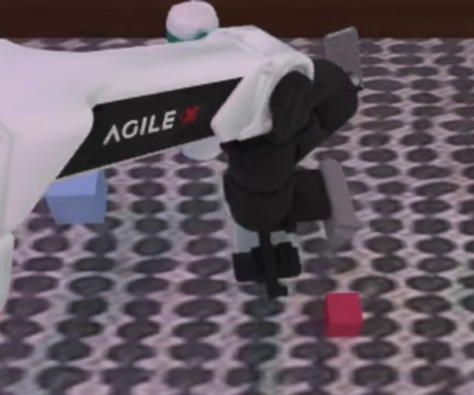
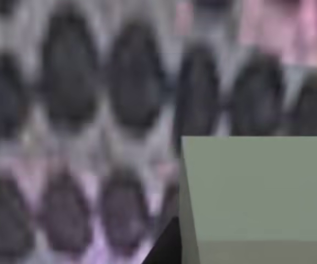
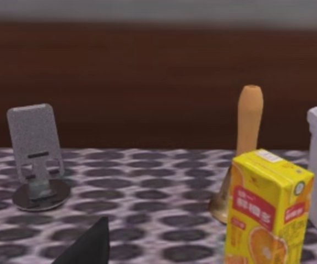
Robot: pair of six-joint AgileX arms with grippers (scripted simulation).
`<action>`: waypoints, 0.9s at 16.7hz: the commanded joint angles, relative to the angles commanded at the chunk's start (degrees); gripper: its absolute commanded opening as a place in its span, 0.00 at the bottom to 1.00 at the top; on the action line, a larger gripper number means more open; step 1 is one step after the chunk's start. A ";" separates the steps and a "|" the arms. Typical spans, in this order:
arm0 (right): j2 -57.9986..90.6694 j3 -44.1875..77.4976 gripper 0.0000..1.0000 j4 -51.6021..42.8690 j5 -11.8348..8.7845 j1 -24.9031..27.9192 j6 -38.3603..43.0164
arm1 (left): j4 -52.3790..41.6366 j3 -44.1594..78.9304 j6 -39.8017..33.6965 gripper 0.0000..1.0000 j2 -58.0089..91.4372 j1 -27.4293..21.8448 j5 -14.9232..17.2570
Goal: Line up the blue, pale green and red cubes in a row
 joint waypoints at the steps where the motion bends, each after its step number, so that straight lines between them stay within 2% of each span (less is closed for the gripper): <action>1: 0.00 0.00 1.00 0.00 0.00 0.00 0.00 | -0.09 -0.29 0.67 0.00 -0.48 -1.82 0.00; 3: 0.00 0.00 1.00 0.00 0.00 0.00 0.00 | -0.14 -0.62 1.39 0.00 -1.11 -3.65 -0.01; 9: 0.00 0.00 1.00 0.00 0.00 0.00 0.00 | 0.93 -1.10 1.37 0.00 -0.63 -3.49 -0.05; 15: 0.00 0.00 1.00 0.00 0.00 0.00 0.00 | 12.12 -8.32 1.33 0.00 3.26 -3.71 0.04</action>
